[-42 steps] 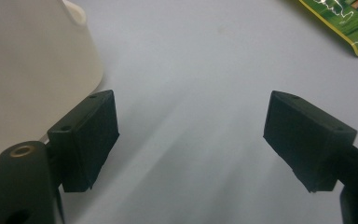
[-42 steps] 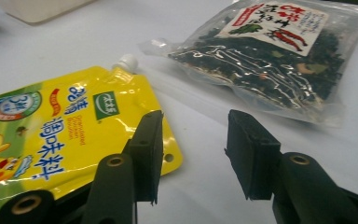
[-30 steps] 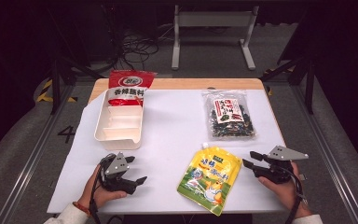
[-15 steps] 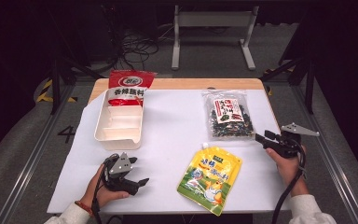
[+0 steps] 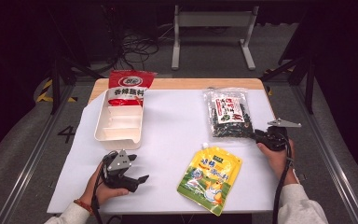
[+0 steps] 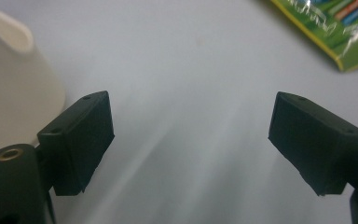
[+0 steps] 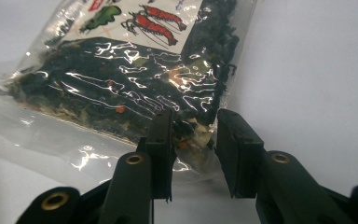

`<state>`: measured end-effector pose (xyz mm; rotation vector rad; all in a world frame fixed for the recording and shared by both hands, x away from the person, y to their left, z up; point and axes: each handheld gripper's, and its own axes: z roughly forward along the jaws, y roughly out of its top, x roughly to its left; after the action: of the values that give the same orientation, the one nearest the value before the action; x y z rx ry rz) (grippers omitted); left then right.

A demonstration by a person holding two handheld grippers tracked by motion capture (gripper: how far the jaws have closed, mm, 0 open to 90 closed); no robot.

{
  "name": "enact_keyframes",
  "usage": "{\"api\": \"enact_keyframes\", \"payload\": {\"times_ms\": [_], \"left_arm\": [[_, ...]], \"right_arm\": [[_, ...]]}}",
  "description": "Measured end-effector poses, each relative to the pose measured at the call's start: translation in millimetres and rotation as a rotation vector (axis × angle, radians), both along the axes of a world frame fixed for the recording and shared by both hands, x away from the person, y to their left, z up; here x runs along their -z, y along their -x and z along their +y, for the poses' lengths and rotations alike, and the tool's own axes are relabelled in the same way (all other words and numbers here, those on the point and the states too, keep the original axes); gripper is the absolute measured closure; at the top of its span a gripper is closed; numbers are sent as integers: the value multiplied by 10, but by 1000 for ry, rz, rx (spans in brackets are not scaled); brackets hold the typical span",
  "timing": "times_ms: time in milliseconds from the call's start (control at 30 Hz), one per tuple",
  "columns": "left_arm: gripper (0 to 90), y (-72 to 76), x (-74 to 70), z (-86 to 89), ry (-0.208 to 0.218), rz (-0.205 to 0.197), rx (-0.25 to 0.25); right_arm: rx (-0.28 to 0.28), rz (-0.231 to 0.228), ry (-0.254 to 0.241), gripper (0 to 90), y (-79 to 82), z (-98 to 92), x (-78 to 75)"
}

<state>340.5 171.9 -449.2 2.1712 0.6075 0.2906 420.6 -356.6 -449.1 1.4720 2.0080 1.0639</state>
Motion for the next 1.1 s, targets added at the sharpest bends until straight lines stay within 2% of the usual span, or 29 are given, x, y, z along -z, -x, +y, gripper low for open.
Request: {"api": "enact_keyframes", "payload": {"times_ms": [67, 100, 300, 400, 467, 533, 600, 667, 700, 833, 900, 933, 1000, 1100], "left_arm": [[136, -36, -27, -25, 12, 4, 2], [137, -102, -66, -82, 39, 10, 15], [137, -224, -91, -251, 43, 22, 39], [136, -231, -73, -307, 27, 27, 59], [135, -217, -61, -319, 24, 29, 69], [134, -205, -49, -317, 19, 28, 75], [134, -190, -37, -312, 17, 30, 77], [135, -187, -29, -311, 15, 30, 80], [135, -186, -18, -312, 14, 37, 80], [135, -187, -11, -329, 21, 44, 84], [135, -212, -18, -353, 32, 50, 86], [137, -236, -23, -374, 34, 57, 88], [140, -298, -35, -449, 50, 72, 93], [131, -376, -53, -543, 69, 91, 105]], "right_arm": [[0, 2, 6, 669, -6, 3, 6], [-5, 3, 10, 671, -16, 2, 10], [-13, 2, 32, 657, -28, 16, 6], [15, -10, 63, 547, -58, 25, 5], [15, -6, 43, 540, -83, 4, 12], [27, 2, -4, 482, -104, -33, 9], [18, -7, -48, 464, -106, -56, 7], [16, 0, -53, 444, -111, -50, 5], [-4, 15, -62, 396, -146, -29, 12], [-15, 39, -73, 295, -238, 34, 9], [-40, 81, -78, 221, -286, 77, 33], [-61, 83, -45, 242, -294, 111, 27], [-83, 88, -18, 257, -304, 141, 19], [-92, 94, -5, 265, -314, 155, 12]]}}
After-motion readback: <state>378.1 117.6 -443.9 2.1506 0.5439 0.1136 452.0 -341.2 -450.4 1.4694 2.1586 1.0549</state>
